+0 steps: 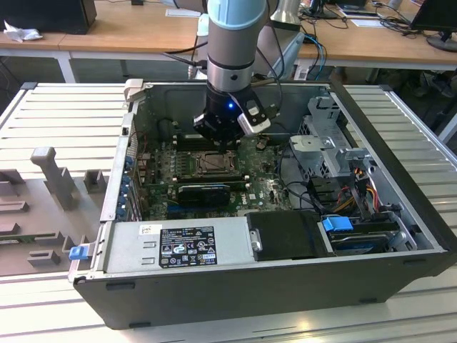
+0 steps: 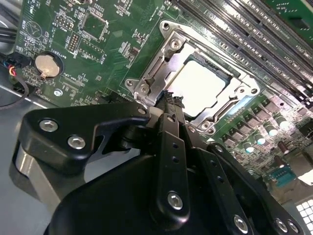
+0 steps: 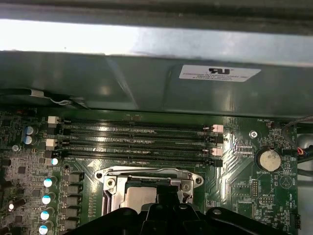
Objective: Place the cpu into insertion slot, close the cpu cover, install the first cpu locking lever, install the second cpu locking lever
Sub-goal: 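Install the second cpu locking lever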
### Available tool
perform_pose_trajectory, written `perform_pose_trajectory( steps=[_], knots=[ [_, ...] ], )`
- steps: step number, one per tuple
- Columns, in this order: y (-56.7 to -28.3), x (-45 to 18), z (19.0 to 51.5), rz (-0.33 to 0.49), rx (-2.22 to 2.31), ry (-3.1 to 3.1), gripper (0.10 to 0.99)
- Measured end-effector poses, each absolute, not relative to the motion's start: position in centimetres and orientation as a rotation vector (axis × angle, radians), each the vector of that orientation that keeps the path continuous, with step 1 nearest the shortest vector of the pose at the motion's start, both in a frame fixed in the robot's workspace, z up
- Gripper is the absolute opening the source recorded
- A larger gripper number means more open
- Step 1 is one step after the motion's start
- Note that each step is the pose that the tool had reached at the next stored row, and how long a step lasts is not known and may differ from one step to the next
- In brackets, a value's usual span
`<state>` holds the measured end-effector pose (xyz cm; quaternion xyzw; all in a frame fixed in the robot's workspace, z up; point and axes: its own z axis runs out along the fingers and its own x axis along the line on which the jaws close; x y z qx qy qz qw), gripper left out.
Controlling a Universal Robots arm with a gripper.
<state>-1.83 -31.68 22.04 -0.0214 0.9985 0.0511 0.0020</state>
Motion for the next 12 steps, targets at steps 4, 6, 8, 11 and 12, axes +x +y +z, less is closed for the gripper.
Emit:
perform_pose_trajectory(
  steps=[4, 6, 8, 11, 12],
  knots=[
    [-31.8, -1.8, 22.1, 0.160, -0.067, 3.133, 0.106],
    [-31.8, -1.8, 22.4, 0.160, -0.067, 3.133, 0.106],
    [-31.8, -1.8, 22.9, 0.160, -0.067, 3.133, 0.106],
    [-31.8, -1.8, 23.8, 0.160, -0.067, 3.133, 0.106],
    [-31.9, -1.8, 23.9, 0.160, -0.067, 3.133, 0.106]
  ],
)
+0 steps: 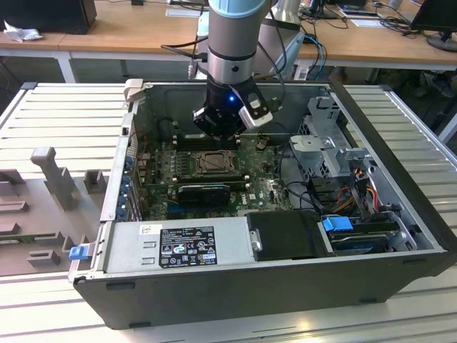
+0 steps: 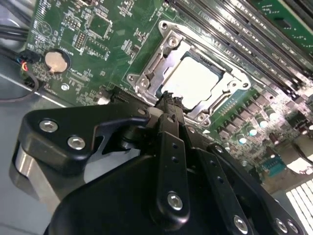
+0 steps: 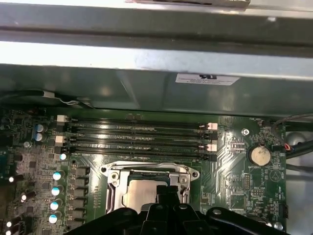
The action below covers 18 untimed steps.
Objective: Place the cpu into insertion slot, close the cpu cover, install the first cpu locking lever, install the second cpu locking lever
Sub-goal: 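Install the second cpu locking lever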
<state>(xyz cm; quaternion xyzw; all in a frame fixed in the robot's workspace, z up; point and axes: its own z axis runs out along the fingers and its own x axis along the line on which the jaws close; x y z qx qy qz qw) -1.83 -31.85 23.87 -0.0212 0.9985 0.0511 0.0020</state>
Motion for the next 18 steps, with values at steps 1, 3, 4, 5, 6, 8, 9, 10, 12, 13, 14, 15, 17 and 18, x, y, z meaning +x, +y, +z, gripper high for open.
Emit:
perform_pose_trajectory(
  steps=[1, 3, 4, 5, 6, 8, 9, 10, 12, 13, 14, 15, 17, 18],
  knots=[
    [-31.9, -1.8, 23.9, 0.160, -0.067, 3.133, 0.106],
    [-32.1, -1.8, 23.9, 0.161, -0.067, 3.133, 0.106],
    [-32.3, -1.8, 23.9, 0.161, -0.067, 3.133, 0.106],
    [-32.4, -1.8, 23.9, 0.161, -0.067, 3.133, 0.106],
    [-32.7, -1.8, 23.9, 0.161, -0.067, 3.133, 0.106],
    [-32.9, -1.8, 23.9, 0.161, -0.067, 3.133, 0.106],
    [-32.9, -1.8, 23.9, 0.161, -0.067, 3.133, 0.106],
    [-33.1, -1.8, 23.9, 0.161, -0.067, 3.133, 0.106],
    [-33.5, -1.8, 23.9, 0.161, -0.066, 3.133, 0.106],
    [-33.7, -1.8, 23.9, 0.161, -0.066, 3.133, 0.106],
    [-33.9, -1.8, 23.9, 0.161, -0.066, 3.133, 0.106],
    [-34.1, -1.8, 23.9, 0.161, -0.066, 3.133, 0.106],
    [-34.4, -1.8, 23.9, 0.161, -0.066, 3.133, 0.106],
    [-34.7, -1.8, 23.9, 0.161, -0.067, 3.133, 0.106]
  ],
)
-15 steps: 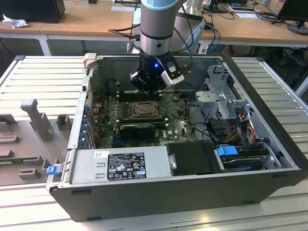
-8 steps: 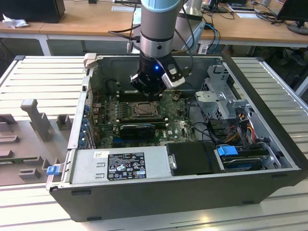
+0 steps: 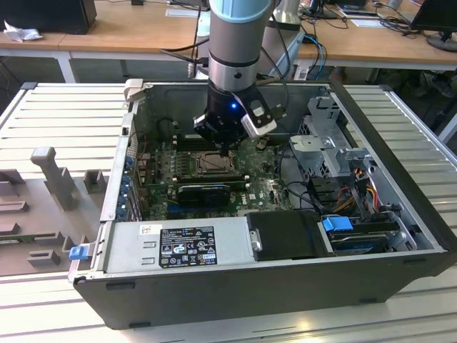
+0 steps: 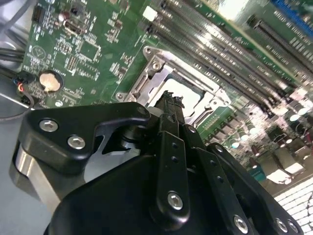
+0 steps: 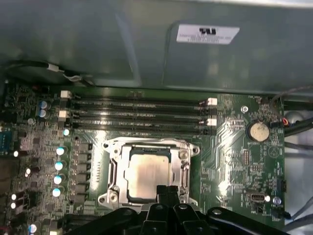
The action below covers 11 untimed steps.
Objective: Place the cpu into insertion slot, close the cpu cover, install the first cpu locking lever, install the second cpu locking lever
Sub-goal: 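Install the second cpu locking lever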
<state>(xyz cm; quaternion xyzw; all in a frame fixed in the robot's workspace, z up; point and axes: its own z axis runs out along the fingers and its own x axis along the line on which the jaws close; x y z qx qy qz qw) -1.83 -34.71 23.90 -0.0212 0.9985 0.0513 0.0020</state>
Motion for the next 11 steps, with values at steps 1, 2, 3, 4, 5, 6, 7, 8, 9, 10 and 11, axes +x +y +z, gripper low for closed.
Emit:
perform_pose_trajectory(
  steps=[1, 2, 3, 4, 5, 6, 7, 8, 9, 10, 11],
  knots=[
    [-34.9, -1.8, 23.9, 0.161, -0.067, 3.133, 0.106],
    [-35.3, -1.8, 23.9, 0.161, -0.067, 3.133, 0.106],
    [-35.5, -1.8, 23.9, 0.161, -0.067, 3.133, 0.106],
    [-35.7, -1.8, 23.9, 0.161, -0.066, 3.134, 0.106],
    [-36.0, -1.8, 23.8, 0.161, -0.066, 3.135, 0.106],
    [-36.3, -1.8, 23.8, 0.161, -0.066, 3.136, 0.106],
    [-36.7, -1.8, 23.6, 0.162, -0.069, 3.139, 0.106],
    [-36.9, -1.8, 23.5, 0.163, -0.075, 3.139, 0.106],
    [-37.0, -1.9, 23.4, 0.167, -0.081, 3.139, 0.106],
    [-37.3, -2.0, 23.4, 0.185, -0.083, 3.137, 0.106],
    [-37.4, -2.1, 23.4, 0.194, -0.083, 3.137, 0.106]
  ],
)
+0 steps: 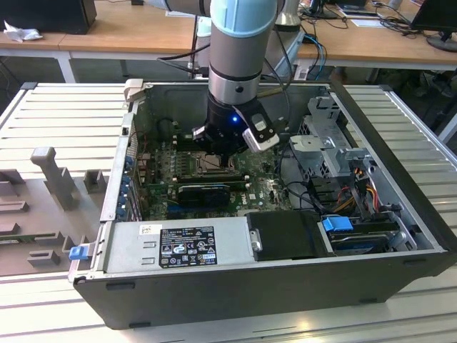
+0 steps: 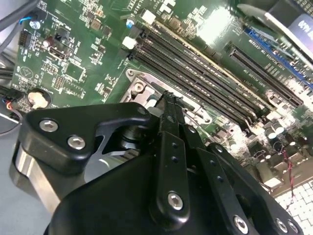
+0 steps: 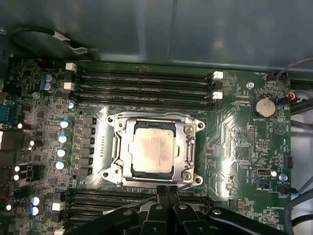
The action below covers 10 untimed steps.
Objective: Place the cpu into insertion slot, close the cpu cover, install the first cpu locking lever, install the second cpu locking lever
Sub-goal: 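Install the second cpu locking lever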
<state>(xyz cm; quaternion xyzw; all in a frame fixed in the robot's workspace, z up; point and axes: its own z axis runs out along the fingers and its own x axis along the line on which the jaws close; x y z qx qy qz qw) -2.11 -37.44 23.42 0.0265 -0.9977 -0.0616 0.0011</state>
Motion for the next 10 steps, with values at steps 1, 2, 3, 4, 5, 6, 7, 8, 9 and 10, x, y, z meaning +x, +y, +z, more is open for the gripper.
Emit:
perform_pose_trajectory(
  steps=[1, 2, 3, 4, 5, 6, 7, 8, 9, 10],
  knots=[
    [-37.6, -2.2, 23.4, -0.201, 0.083, -3.132, 0.106],
    [-38.0, -2.3, 23.4, -0.214, 0.083, -3.131, 0.106],
    [-38.2, -2.3, 23.4, -0.225, 0.083, -3.131, 0.106],
    [-38.4, -2.5, 23.4, -0.254, 0.083, -3.129, 0.106],
    [-38.6, -2.7, 23.4, -0.278, 0.083, -3.127, 0.106],
    [-38.6, -2.8, 23.4, -0.291, 0.083, -3.126, 0.106],
    [-38.6, -3.1, 23.4, -0.303, 0.083, -3.125, 0.106],
    [-38.7, -3.3, 23.4, -0.306, 0.083, -3.125, 0.106],
    [-38.7, -3.5, 23.4, -0.307, 0.083, -3.125, 0.106],
    [-38.9, -3.8, 23.4, -0.308, 0.083, -3.125, 0.106]
  ],
)
